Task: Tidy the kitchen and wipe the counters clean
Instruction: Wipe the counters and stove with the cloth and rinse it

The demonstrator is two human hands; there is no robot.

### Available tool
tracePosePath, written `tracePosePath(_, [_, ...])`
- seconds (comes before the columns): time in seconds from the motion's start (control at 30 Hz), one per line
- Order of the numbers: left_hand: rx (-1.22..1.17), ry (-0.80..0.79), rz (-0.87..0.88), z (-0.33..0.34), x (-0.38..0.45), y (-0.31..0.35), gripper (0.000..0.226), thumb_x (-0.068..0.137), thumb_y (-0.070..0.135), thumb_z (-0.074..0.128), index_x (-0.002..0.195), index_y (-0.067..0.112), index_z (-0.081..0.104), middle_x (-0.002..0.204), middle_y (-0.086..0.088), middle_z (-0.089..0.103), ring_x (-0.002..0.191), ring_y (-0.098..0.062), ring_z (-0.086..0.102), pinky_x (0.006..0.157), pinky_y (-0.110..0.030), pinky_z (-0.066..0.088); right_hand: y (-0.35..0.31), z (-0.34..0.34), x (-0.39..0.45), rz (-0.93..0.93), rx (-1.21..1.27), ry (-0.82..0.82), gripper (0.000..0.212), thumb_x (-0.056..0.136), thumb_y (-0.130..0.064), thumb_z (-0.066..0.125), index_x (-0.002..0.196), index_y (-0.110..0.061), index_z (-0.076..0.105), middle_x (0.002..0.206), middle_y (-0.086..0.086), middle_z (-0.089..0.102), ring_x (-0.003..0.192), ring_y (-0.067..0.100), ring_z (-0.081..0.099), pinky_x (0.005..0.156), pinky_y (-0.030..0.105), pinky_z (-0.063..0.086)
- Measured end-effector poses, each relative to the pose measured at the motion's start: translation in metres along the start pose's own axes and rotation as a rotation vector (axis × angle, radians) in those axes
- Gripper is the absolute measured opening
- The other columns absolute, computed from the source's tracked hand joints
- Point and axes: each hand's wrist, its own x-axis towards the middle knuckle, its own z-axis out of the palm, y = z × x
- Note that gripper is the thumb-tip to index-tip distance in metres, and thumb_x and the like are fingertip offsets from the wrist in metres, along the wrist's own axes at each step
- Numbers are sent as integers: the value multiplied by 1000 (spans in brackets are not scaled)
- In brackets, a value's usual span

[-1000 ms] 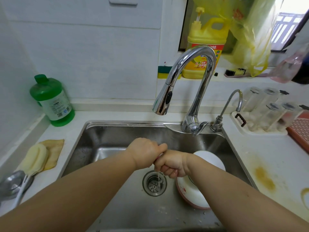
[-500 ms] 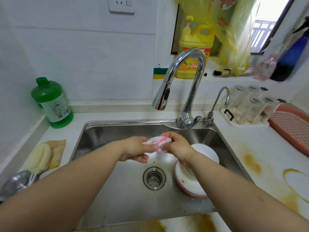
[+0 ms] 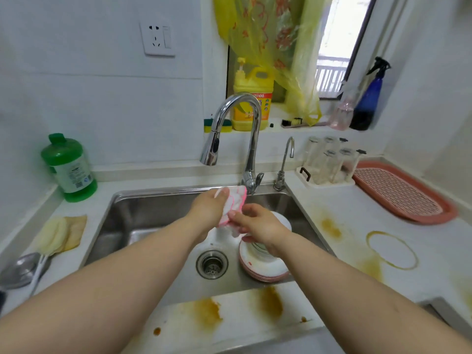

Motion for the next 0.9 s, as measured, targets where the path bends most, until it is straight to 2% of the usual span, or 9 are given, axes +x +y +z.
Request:
tracePosePath(0.1, [-24, -6, 80, 31, -40, 17, 41, 99, 39, 39, 123, 14, 60, 125, -10, 62, 114, -28, 57, 100, -42, 45, 8, -30, -47, -5, 127, -22, 24, 89, -26, 66, 105, -9, 61, 83, 10, 64, 68, 16, 57, 66, 26, 49])
tracePosePath(0.17, [-54, -42, 96, 63, -78, 30, 39, 99, 38, 40, 122, 14, 60, 123, -8, 62, 112, -27, 57, 98, -38, 46, 25, -60, -86, -14, 160, 75, 6, 89, -10, 63, 94, -8, 62, 70, 7, 57, 56, 12, 50, 57, 23, 43])
tracePosePath(0.33, [119, -416, 50, 162, -177, 56, 40, 96, 49, 41, 120, 21, 56, 97, -1, 60, 79, -18, 54, 61, -23, 40, 77, -145, -196, 8, 319, 331, 21, 95, -12, 53, 74, -15, 51, 67, 6, 54, 54, 14, 48, 52, 22, 41])
tracePosePath(0.4, [228, -544, 27, 202, -210, 61, 57, 89, 61, 44, 123, 16, 51, 114, -5, 60, 96, -23, 57, 64, -24, 40, 98, -178, -234, 36, 413, 446, 11, 95, -15, 54, 84, -14, 53, 73, 8, 57, 56, 16, 52, 51, 22, 46])
tracePosePath(0.47, [330, -522, 66, 233, -234, 63, 77, 83, 66, 50, 137, 11, 39, 134, -9, 51, 116, -26, 53, 74, -24, 39, 114, -200, -263, 57, 438, 526, 5, 93, -15, 55, 89, -15, 55, 77, 10, 58, 58, 19, 53, 53, 24, 46])
tracePosePath(0.6, [286, -572, 242, 291, -288, 75, 48, 82, 44, 68, 115, 18, 47, 109, -4, 58, 91, -15, 54, 72, -24, 43, 151, -232, -327, 115, 528, 628, 24, 94, -7, 52, 71, -14, 49, 68, 10, 57, 58, 20, 54, 51, 25, 44])
tracePosePath(0.7, [284, -709, 271, 323, -315, 75, 30, 83, 33, 70, 100, 13, 57, 92, -1, 59, 82, -13, 53, 67, -20, 42, 171, -244, -365, 102, 575, 631, 23, 89, 3, 57, 71, -12, 52, 74, 16, 62, 68, 28, 60, 55, 36, 51])
tracePosePath(0.77, [239, -757, 235, 336, -324, 71, 18, 85, 24, 68, 95, 11, 61, 86, -3, 59, 77, -15, 53, 64, -17, 43, 186, -250, -376, 113, 514, 697, 18, 84, 3, 62, 79, -11, 52, 85, 22, 66, 76, 33, 65, 63, 39, 56])
tracePosePath(0.9, [130, -789, 110, 349, -331, 52, 8, 78, 21, 67, 74, 14, 64, 71, -5, 61, 70, -21, 54, 67, -30, 43, 212, -249, -388, 145, 518, 800, 24, 86, 2, 50, 107, -7, 49, 101, 18, 61, 81, 24, 60, 63, 27, 51])
